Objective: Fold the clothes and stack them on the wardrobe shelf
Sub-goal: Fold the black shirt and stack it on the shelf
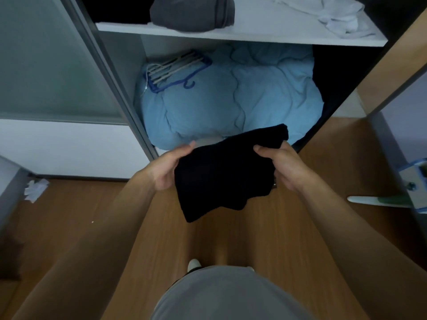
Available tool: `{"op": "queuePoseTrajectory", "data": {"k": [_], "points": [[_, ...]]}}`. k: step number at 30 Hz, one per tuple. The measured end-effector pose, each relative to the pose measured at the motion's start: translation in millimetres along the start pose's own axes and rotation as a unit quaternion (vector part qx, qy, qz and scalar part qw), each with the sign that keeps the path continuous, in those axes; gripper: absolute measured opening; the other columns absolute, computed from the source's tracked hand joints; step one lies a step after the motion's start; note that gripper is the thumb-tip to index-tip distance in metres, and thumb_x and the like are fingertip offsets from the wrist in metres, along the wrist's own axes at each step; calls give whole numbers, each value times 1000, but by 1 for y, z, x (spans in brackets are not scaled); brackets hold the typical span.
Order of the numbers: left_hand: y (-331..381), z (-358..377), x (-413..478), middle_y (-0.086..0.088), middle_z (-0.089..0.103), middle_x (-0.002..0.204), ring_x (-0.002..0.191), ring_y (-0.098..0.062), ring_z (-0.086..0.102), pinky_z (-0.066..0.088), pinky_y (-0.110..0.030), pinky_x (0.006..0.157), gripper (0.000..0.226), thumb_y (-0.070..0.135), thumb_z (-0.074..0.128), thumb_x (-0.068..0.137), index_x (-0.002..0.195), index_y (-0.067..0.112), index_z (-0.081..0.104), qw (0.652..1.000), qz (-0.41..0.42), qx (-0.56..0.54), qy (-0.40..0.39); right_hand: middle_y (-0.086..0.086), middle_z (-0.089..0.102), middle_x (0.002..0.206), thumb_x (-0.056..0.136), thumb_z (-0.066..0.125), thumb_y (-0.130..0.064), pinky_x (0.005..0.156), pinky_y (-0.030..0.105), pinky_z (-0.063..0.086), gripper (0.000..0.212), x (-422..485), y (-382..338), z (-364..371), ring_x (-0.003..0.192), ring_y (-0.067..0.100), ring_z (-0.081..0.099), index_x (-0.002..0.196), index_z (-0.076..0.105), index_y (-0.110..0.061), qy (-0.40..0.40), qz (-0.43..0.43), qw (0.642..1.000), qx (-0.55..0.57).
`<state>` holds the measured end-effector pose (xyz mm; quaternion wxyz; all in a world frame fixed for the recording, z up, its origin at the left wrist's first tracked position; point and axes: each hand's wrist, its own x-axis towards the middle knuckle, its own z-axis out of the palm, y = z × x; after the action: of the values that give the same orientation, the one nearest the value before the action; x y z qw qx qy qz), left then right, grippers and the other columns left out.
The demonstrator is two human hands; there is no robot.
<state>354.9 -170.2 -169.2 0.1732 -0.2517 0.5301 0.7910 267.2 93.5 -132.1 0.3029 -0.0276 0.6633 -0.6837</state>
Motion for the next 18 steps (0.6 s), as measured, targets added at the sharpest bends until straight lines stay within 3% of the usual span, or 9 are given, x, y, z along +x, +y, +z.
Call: {"op": "queuePoseTrajectory", "data": {"k": [2, 4, 5, 8, 10, 12, 13, 16, 18], "points": [[1, 0, 8, -6, 58, 141, 116, -19, 62, 54, -26, 85, 67, 30, 69, 92, 151, 23, 39, 997, 20, -15, 71, 10, 75, 112, 96, 64, -13, 84, 27, 59, 27, 4, 1, 4, 102, 21, 72, 122, 66, -5, 27, -1, 999, -21], [3, -7, 15, -3, 64, 130, 105, -16, 66, 57, -20, 65, 56, 20, 66, 95, 147, 31, 46, 990, 55, -19, 127, 6, 76, 107, 96, 66, -18, 83, 27, 59, 25, 8, 6, 7, 99, 19, 73, 119, 68, -10, 60, 7, 997, -44], [4, -11, 17, -1, 68, 122, 101, -16, 68, 57, -20, 64, 46, 19, 63, 97, 139, 35, 54, 988, 71, 9, 139, 5, 77, 106, 95, 67, -20, 83, 27, 59, 23, 10, 11, 8, 98, 18, 74, 117, 69, -11, 72, 16, 996, -51], [0, -25, 24, 4, 76, 107, 98, -16, 71, 55, -23, 72, 30, 18, 55, 100, 114, 37, 73, 981, 99, 102, 134, 4, 75, 113, 91, 72, -19, 83, 25, 59, 32, 16, 27, 12, 99, 16, 73, 122, 66, -15, 97, 39, 993, -48], [-5, -37, 28, 4, 75, 109, 99, -16, 70, 54, -23, 70, 31, 14, 55, 100, 111, 34, 75, 981, 108, 117, 110, -3, 65, 128, 89, 74, -17, 96, 28, 54, 60, 22, 37, 16, 111, 13, 67, 143, 49, -18, 116, 43, 989, -80], [-11, -50, 33, 2, 70, 120, 106, -16, 67, 55, -25, 76, 37, 6, 61, 95, 120, 32, 70, 981, 115, 137, 73, -11, 44, 144, 88, 74, -11, 110, 29, 42, 85, 27, 43, 20, 130, 8, 49, 156, 25, -24, 113, 36, 984, -136], [-13, -56, 35, 2, 66, 126, 110, -14, 64, 54, -22, 80, 45, 3, 65, 92, 127, 32, 65, 978, 119, 164, 54, -12, 38, 149, 87, 74, -7, 115, 29, 36, 88, 29, 45, 22, 137, 7, 41, 157, 23, -24, 101, 32, 979, -174], [-16, -67, 38, 9, 53, 133, 116, -4, 54, 46, -3, 79, 73, 6, 76, 84, 145, 31, 44, 947, 116, 298, 21, -3, 39, 153, 86, 73, -4, 117, 27, 31, 83, 35, 48, 30, 141, 12, 36, 155, 31, -21, 56, 56, 947, -310], [-13, -67, 41, 6, 41, 146, 128, -9, 43, 37, -5, 92, 89, 13, 79, 83, 154, 28, 28, 917, 105, 386, 6, 3, 41, 153, 88, 70, -4, 109, 20, 30, 77, 39, 50, 38, 140, 17, 38, 154, 32, -16, 33, 68, 912, -404]]}}
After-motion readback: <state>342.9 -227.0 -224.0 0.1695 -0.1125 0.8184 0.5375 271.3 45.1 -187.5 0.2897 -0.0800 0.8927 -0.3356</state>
